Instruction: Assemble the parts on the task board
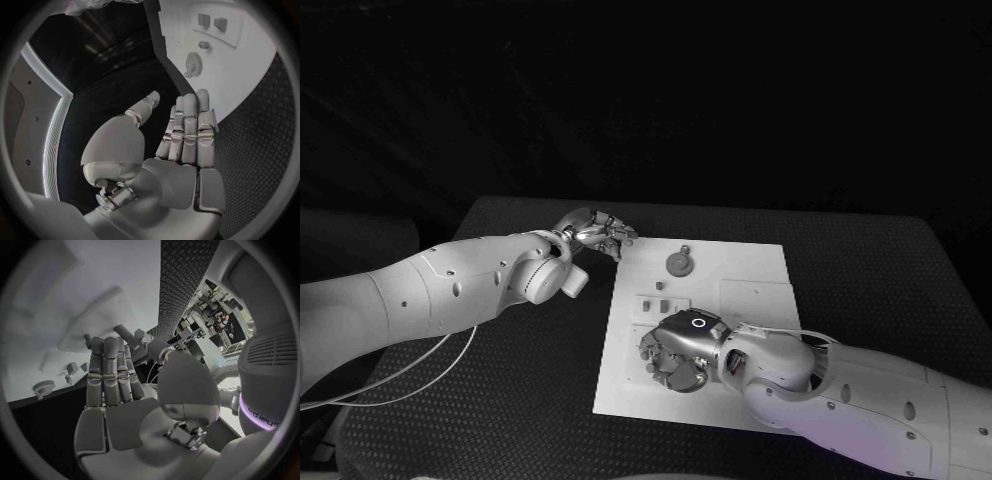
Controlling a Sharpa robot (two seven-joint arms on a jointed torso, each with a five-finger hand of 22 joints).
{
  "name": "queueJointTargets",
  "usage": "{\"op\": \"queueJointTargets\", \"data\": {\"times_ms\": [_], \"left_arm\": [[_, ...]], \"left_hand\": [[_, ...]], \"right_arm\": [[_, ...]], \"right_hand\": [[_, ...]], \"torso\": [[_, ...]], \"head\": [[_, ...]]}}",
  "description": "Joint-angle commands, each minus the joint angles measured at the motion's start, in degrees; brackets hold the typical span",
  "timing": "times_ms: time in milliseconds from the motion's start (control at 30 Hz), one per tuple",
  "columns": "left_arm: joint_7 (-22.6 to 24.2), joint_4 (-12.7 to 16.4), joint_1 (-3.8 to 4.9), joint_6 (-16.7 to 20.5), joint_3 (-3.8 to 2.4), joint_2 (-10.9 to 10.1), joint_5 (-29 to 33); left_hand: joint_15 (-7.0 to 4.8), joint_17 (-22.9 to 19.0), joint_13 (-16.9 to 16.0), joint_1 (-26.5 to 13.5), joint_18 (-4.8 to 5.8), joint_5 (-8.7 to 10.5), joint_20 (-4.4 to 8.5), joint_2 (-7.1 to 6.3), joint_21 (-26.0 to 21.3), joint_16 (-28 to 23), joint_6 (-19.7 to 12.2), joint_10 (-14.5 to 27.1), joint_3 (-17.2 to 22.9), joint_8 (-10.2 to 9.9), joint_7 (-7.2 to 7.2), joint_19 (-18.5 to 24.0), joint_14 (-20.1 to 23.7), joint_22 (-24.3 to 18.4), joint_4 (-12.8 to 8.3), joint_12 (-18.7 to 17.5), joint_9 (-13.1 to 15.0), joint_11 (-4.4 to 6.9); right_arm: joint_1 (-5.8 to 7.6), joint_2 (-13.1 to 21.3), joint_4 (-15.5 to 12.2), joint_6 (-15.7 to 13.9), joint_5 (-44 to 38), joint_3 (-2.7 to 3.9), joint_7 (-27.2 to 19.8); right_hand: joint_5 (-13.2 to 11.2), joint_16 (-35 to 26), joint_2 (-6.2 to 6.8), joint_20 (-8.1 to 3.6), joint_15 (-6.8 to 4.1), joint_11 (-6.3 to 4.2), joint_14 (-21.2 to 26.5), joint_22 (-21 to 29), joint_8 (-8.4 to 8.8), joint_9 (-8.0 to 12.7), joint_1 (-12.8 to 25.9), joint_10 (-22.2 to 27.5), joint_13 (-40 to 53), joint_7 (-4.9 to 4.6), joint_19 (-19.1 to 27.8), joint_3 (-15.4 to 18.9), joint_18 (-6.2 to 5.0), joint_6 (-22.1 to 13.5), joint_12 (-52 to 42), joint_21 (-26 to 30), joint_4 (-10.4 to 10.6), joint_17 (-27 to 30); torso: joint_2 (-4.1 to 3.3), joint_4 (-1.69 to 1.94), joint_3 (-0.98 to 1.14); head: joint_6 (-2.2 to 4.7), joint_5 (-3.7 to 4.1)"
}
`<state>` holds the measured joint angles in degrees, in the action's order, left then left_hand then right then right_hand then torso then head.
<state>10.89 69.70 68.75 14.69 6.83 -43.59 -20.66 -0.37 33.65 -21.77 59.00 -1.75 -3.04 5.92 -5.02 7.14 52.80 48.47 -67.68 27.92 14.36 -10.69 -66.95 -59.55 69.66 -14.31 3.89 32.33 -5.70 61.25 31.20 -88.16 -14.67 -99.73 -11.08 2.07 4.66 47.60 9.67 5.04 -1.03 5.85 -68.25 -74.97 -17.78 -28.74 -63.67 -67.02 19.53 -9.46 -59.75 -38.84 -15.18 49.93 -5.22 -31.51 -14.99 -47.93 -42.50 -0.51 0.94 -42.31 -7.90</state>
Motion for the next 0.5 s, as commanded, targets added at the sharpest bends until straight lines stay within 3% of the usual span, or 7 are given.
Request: {"op": "queueJointTargets", "data": {"times_ms": [33,300,500], "left_arm": [[0.2,0.13,0.09,-0.82,-0.05,0.03,0.27],[0.19,0.12,0.09,-0.85,-0.05,-0.01,0.27],[0.19,0.07,0.09,-0.85,-0.05,-0.01,0.27]], "left_hand": [[0.06,0.08,-0.08,-0.44,-1.06,0.2,-0.01,0.22,-0.19,-0.34,0.11,0.39,-0.22,0.31,0.09,-0.35,-0.47,0.09,0.15,0.09,0.07,-0.15],[0.07,0.1,-0.09,-0.46,-1.06,0.19,-0.01,0.22,-0.22,-0.36,0.09,0.41,-0.23,0.31,0.08,-0.34,-0.46,0.1,0.17,0.08,0.06,-0.16],[0.07,0.12,-0.09,-0.47,-1.06,0.2,-0.01,0.22,-0.24,-0.37,0.09,0.43,-0.23,0.32,0.09,-0.34,-0.46,0.11,0.18,0.08,0.06,-0.16]], "right_arm": [[-0.19,0.21,0.04,-0.65,0.69,-0.13,-0.67],[-0.18,0.73,-0.15,-3.22,1.48,-0.12,-0.8],[-0.18,0.52,-0.2,-2.92,2.43,-0.12,-1.49]], "right_hand": [[-0.1,0.26,0.62,0.07,0.54,0.06,-0.01,-1.21,0.22,0.07,0.13,0.52,-0.08,-0.05,0.32,-0.12,0.18,-0.39,0.39,0.14,0.38,0.0],[-0.1,0.39,0.63,0.06,0.56,0.08,-0.01,-1.23,0.27,0.1,0.03,0.55,-0.03,-0.24,0.3,-0.15,0.18,-0.5,0.4,0.1,0.46,-0.03],[-0.12,0.55,0.79,0.09,0.53,0.05,0.03,-1.24,0.21,0.1,0.19,0.49,0.08,-0.34,0.29,-0.05,0.18,-0.41,0.34,0.03,0.75,-0.06]], "torso": [[-0.01,-0.01,0.03],[-0.01,-0.01,0.04],[-0.01,0.01,0.02]], "head": [[0.07,0.04],[0.21,0.12],[0.3,0.22]]}}
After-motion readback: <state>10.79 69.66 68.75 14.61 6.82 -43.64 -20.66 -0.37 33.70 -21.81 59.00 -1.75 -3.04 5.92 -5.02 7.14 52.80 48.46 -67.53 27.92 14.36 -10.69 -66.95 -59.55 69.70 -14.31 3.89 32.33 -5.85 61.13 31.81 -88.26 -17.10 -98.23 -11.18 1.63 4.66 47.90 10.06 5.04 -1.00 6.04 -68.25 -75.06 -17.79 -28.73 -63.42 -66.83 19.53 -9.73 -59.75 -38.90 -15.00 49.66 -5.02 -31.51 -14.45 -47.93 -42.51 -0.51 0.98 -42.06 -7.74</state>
